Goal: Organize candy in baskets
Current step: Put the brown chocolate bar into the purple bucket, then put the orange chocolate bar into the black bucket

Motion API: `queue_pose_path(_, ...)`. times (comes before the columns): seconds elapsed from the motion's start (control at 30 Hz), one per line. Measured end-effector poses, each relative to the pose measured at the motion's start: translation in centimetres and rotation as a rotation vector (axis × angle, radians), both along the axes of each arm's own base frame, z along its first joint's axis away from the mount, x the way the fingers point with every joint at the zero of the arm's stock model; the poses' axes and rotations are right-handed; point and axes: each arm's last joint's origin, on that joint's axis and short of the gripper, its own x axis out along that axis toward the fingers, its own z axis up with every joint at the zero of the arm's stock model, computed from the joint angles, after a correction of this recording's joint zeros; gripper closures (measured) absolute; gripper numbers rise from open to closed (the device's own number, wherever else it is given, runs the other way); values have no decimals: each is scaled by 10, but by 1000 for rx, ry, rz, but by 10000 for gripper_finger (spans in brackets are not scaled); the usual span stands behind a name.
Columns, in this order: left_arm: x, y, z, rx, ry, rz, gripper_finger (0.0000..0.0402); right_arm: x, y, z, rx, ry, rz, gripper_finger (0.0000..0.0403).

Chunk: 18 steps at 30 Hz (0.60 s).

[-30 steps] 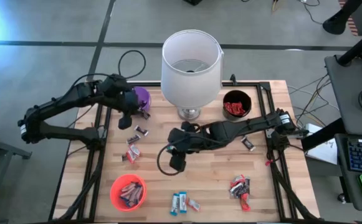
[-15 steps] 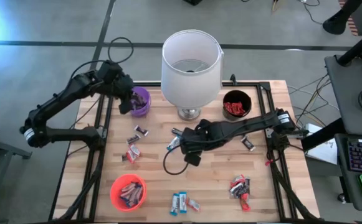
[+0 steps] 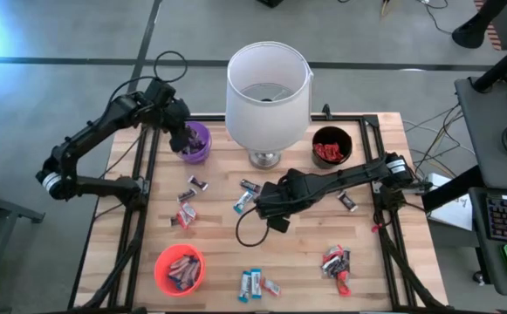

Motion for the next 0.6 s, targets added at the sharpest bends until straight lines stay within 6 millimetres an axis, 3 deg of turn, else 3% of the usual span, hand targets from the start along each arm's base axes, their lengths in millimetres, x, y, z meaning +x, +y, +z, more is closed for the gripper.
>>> queue_pose_path(0.17,0,0,-2,-9,11,1,366,0,0,0,1,-3,0,266)
queue_pose_path(0.6,-5,-5,0,-25,25,1,242,1,1,0,16,-5,2,266)
